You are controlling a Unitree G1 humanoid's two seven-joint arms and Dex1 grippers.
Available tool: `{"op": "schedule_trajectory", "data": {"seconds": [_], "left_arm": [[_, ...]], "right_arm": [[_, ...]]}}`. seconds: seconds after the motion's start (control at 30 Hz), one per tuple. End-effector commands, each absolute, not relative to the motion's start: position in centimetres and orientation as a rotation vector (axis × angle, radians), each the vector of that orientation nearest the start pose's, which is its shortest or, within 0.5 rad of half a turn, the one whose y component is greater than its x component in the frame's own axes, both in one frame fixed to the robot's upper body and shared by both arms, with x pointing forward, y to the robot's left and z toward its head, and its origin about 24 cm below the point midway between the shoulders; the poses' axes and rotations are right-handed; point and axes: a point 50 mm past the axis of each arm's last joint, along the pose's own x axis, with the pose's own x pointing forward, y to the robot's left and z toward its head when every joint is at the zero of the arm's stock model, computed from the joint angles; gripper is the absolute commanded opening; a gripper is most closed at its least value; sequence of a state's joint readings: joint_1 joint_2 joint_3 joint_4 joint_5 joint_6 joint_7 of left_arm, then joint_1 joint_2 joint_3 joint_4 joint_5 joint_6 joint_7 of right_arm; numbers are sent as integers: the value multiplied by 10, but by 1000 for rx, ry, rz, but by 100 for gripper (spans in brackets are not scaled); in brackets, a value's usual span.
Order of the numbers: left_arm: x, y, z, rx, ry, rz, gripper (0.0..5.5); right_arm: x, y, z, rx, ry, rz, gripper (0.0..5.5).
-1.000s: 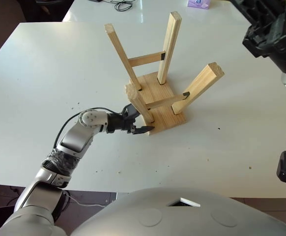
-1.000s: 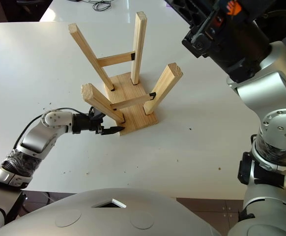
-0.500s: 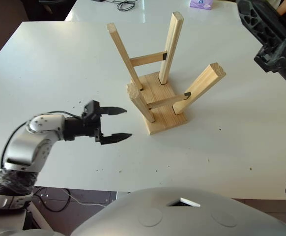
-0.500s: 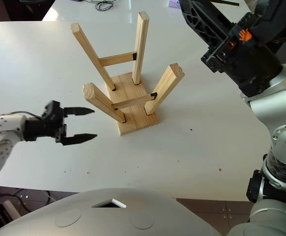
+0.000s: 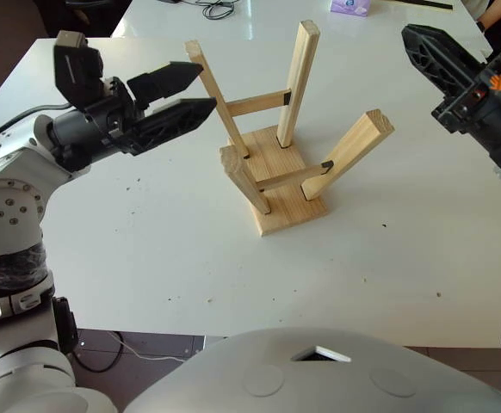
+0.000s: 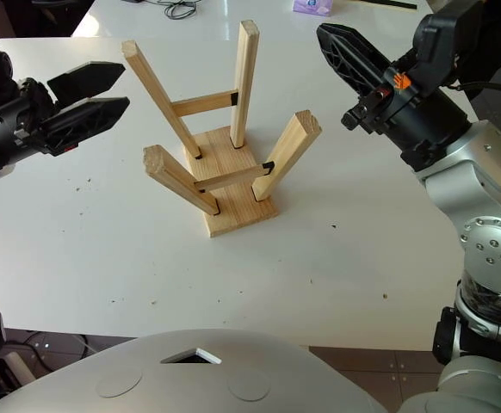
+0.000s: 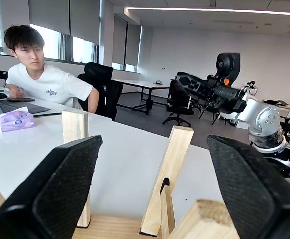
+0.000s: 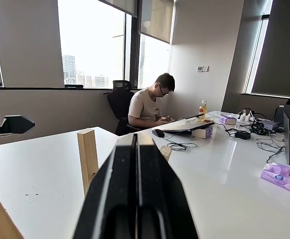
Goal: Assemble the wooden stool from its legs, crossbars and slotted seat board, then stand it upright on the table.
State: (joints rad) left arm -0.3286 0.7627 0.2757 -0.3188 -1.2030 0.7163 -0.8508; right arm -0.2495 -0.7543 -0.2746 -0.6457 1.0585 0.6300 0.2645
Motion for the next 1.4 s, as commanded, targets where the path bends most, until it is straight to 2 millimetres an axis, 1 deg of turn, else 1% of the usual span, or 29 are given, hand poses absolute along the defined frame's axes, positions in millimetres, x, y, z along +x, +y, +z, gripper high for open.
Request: {"op": "schedule_trajectory", "data": {"seconds": [0.03, 0.1, 0.17, 0.23, 0.27, 0.33, 0.5, 0.57, 0.6, 0.63, 0.67, 0.7, 0.8, 0.83, 0.9, 0.93, 0.97, 1.0, 1.07, 1.13, 1.2, 1.27, 1.33, 1.4], "left_arm": [[234, 178, 232, -243, -132, -1285, 321], [232, 169, 233, -236, -134, -1298, 321], [231, 163, 235, -233, -148, -1305, 321], [235, 160, 239, -245, -175, -1287, 321], [237, 159, 244, -254, -197, -1278, 321], [239, 158, 257, -292, -251, -1271, 321], [239, 157, 291, -401, -364, -1270, 321], [236, 156, 296, -417, -370, -1291, 321], [234, 155, 295, -406, -359, -1300, 321], [232, 154, 291, -392, -340, -1306, 321], [230, 151, 281, -374, -297, -1306, 321], [229, 146, 263, -344, -236, -1306, 321], [225, 136, 211, -304, -73, -1289, 321], [225, 134, 198, -311, -36, -1285, 321], [231, 130, 169, -303, 27, -1251, 321], [234, 127, 161, -304, 38, -1237, 321], [238, 124, 157, -305, 36, -1218, 321], [241, 121, 158, -305, 20, -1210, 321], [247, 120, 168, -331, -36, -1190, 321], [253, 123, 183, -357, -97, -1178, 321], [256, 129, 200, -396, -154, -1171, 321], [258, 141, 215, -428, -201, -1166, 321], [260, 153, 223, -420, -216, -1158, 321], [263, 163, 223, -367, -192, -1133, 321]], "right_arm": [[230, -182, 234, -26, -201, 723, 0], [232, -180, 230, -47, -186, 722, 0], [235, -178, 227, -72, -170, 718, 0], [238, -174, 226, -99, -169, 728, 0], [238, -170, 229, -103, -185, 743, 0], [237, -163, 242, -95, -247, 781, 0], [230, -156, 275, -51, -412, 835, 0], [225, -153, 281, -31, -438, 862, 0], [224, -152, 279, -27, -428, 874, 0], [223, -151, 274, -29, -401, 881, 0], [223, -150, 262, -33, -347, 881, 0], [224, -148, 245, -35, -264, 886, 0], [222, -143, 201, -71, -74, 903, 0], [222, -142, 191, -77, -37, 903, 0], [223, -142, 173, -87, 27, 895, 0], [224, -141, 168, -94, 39, 896, 0], [225, -141, 165, -94, 42, 898, 0], [226, -140, 166, -92, 33, 902, 0], [226, -137, 176, -69, -19, 919, 0], [225, -136, 191, -25, -98, 929, 0], [224, -139, 211, 51, -199, 924, 0], [222, -151, 233, 143, -298, 912, 0], [223, -173, 251, 207, -381, 867, 0], [233, -201, 265, 228, -441, 740, 0]]}}
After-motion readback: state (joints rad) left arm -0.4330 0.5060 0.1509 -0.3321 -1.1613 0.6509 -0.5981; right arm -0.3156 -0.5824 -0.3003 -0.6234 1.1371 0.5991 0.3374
